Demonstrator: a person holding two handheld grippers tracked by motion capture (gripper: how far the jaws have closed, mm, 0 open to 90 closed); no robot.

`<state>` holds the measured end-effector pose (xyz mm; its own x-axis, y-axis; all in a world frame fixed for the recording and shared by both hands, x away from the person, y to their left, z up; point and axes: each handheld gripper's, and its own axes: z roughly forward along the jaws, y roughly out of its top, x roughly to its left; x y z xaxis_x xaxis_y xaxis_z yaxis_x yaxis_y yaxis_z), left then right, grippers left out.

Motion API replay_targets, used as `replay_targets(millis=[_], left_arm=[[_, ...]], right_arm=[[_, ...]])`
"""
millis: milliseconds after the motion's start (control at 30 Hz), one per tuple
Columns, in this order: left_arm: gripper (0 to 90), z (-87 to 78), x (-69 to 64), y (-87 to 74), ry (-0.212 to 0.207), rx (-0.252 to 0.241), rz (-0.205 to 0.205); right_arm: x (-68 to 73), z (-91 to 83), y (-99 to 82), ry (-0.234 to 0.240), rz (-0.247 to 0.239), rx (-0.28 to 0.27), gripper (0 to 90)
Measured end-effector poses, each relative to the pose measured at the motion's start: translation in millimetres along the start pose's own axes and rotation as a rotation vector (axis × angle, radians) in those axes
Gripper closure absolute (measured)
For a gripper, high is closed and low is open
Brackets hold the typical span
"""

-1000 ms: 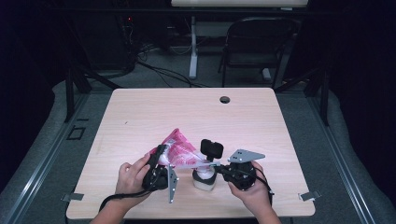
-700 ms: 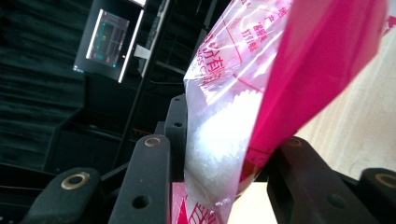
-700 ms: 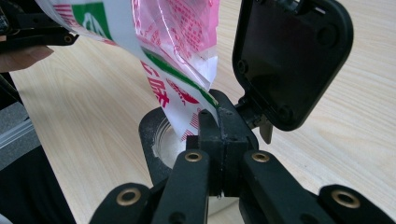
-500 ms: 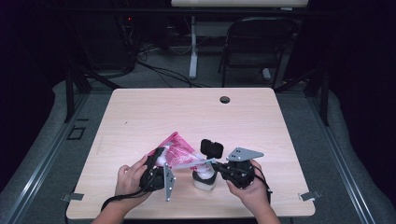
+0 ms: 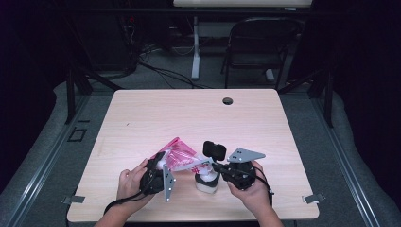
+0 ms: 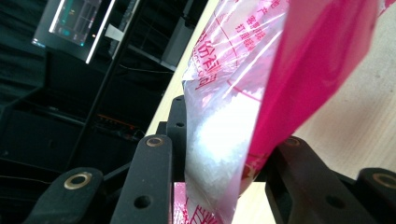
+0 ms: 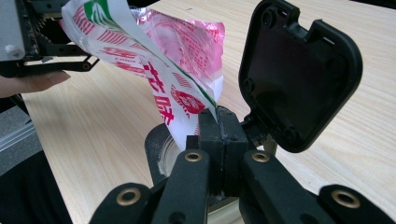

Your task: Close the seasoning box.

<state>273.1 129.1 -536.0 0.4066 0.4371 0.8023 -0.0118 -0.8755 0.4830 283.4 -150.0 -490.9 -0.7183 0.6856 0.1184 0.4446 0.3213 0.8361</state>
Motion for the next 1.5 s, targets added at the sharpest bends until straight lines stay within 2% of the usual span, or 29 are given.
replay_targets(millis=[167, 467, 600, 1100, 1400, 1500], left_arm=[[70.1, 2.8, -0.2, -3.1, -0.027, 0.003, -0.035], [70.3, 6.1, -3.1, -7.2, -0.064, 0.014, -0.068], [70.3, 9.6, -5.5, -10.4, -0.096, 0.019, -0.098], [70.5, 17.1, -6.9, -15.4, -0.177, 0.049, -0.161], [70.5, 23.0, -7.6, -19.1, -0.245, 0.060, -0.220], [70.5, 25.8, -7.1, -22.2, -0.281, 0.062, -0.267]], right_arm=[[1.2, 0.7, 1.6, -0.001, -0.004, -0.002, 90.0], [1.8, 1.4, 3.7, 0.004, -0.006, -0.010, 90.0], [2.4, 2.2, 4.8, 0.007, -0.009, -0.012, 90.0], [5.0, 3.5, 6.7, 0.011, -0.014, -0.019, 89.8], [7.7, 4.1, 8.2, 0.017, -0.019, -0.027, 85.9], [8.1, 4.3, 8.1, 0.020, -0.026, -0.026, 84.3]])
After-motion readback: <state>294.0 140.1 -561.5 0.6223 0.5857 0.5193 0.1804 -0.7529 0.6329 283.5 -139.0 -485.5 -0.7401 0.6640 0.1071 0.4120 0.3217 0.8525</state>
